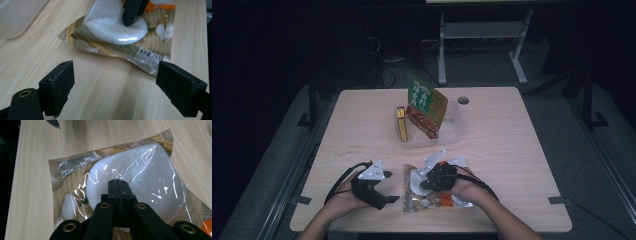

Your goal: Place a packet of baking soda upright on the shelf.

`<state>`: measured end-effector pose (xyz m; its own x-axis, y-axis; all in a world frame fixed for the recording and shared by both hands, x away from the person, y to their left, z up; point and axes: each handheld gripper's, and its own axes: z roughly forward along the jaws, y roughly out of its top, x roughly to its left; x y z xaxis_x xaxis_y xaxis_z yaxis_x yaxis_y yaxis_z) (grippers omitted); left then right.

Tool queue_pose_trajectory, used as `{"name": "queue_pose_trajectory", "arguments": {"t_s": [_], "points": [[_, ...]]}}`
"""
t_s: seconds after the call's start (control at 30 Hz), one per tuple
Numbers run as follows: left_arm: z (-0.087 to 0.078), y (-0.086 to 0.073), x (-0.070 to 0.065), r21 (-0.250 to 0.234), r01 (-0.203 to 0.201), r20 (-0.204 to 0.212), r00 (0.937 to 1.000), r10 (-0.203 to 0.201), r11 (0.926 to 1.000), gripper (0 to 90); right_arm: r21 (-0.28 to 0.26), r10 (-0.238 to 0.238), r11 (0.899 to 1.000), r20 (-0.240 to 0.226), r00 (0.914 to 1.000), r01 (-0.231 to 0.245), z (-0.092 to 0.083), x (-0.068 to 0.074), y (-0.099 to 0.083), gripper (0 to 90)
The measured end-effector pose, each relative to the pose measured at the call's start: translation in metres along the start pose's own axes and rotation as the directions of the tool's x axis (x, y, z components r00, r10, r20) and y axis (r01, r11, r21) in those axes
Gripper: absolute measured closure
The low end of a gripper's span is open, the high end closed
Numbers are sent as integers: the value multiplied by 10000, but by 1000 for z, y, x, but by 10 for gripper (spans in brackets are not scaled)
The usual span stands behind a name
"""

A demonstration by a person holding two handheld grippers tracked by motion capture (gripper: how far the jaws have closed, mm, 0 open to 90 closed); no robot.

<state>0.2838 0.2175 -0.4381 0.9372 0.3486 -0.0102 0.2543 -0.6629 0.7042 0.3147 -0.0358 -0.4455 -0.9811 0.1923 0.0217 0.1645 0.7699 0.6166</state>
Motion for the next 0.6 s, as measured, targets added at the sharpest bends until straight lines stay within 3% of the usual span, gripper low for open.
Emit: {"name": "queue_pose_trajectory", "arguments": {"t_s": [0.1,0.13,0.2,0.33,0.37,0.47,0.53,0.6], "points": [[-1,0,1,-8,-52,-26,10000,52,10000,149,56,-136,9999,149,9998,135,1,2,4,897],[-2,1,1,-49,-8,-25,10000,8,10000,149,4,-104,9999,218,9997,104,-1,2,3,843],[-2,2,0,-125,23,-62,10000,-24,9999,148,-397,246,9989,-15,9997,-246,-8,-1,2,788],[0,8,0,-241,-64,6,10000,64,9997,149,-856,688,9942,399,9968,-652,-29,-3,-5,656],[-1,11,1,-144,-220,3,9998,220,9997,154,-958,1058,9902,437,9934,-1012,-34,-1,-7,616],[0,23,2,-420,-316,169,9993,323,9986,167,-1198,1544,9820,642,9859,-1460,-46,-2,-19,516],[3,33,5,-504,-329,327,9989,346,9982,176,-1302,1767,9777,870,9804,-1647,-54,-3,-26,480],[7,41,8,-636,-400,433,9981,428,9972,179,-1493,2204,9672,921,9711,-2053,-64,-2,-35,451]]}}
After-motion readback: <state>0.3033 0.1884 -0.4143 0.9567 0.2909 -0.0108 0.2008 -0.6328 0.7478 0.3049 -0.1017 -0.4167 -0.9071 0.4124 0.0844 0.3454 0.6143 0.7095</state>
